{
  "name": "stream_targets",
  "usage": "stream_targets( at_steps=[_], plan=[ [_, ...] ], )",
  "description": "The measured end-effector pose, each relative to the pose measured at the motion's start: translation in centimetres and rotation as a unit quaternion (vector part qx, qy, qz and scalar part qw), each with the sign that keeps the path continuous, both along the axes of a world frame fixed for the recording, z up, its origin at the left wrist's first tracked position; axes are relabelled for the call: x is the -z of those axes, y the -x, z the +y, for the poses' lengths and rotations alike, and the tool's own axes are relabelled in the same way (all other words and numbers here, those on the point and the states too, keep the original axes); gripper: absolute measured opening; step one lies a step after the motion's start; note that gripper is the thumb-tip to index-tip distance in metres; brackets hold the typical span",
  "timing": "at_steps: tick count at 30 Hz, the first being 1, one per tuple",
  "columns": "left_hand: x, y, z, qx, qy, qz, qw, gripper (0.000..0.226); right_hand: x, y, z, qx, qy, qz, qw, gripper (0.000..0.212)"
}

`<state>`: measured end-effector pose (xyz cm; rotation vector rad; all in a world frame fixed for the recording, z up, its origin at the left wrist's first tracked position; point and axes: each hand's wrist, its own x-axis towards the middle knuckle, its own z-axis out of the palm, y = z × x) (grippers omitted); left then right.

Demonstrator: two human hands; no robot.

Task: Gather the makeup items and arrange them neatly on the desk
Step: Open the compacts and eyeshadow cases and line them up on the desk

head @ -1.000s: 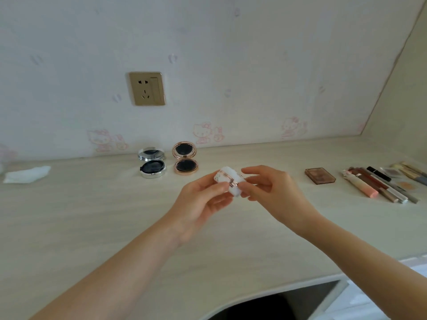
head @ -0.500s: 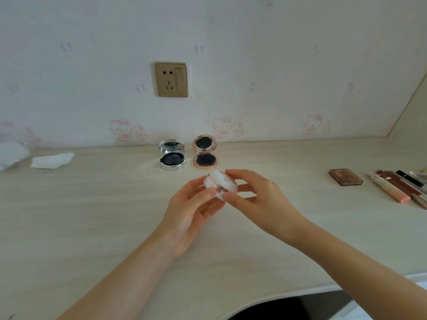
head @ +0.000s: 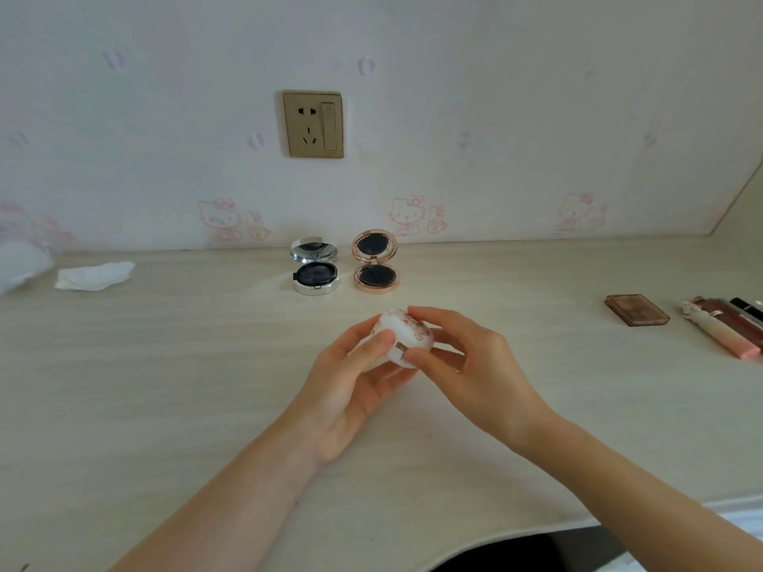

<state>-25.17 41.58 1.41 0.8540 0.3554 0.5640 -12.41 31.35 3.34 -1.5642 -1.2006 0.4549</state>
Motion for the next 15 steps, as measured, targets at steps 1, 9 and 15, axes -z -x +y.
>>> stream_targets(
  at_steps=[1, 9, 15],
  plan=[
    [0.1, 0.0, 0.0, 0.009, -0.001, 0.006, 1.0, 0.043, 0.1, 0.1, 0.0, -0.003, -0.006, -0.004, 1.0, 0.04],
    [0.6, -0.2, 0.0, -0.014, -0.045, -0.007, 0.999, 0.049, -0.7, -0.4, -0.2, 0.025, 0.033, -0.118, 0.992, 0.049],
    [0.6, -0.2, -0.4, -0.122, -0.262, 0.084, 0.954, 0.06, -1.2, -0.7, 0.3, 0.064, 0.11, -0.043, 0.991, 0.058]
  ],
)
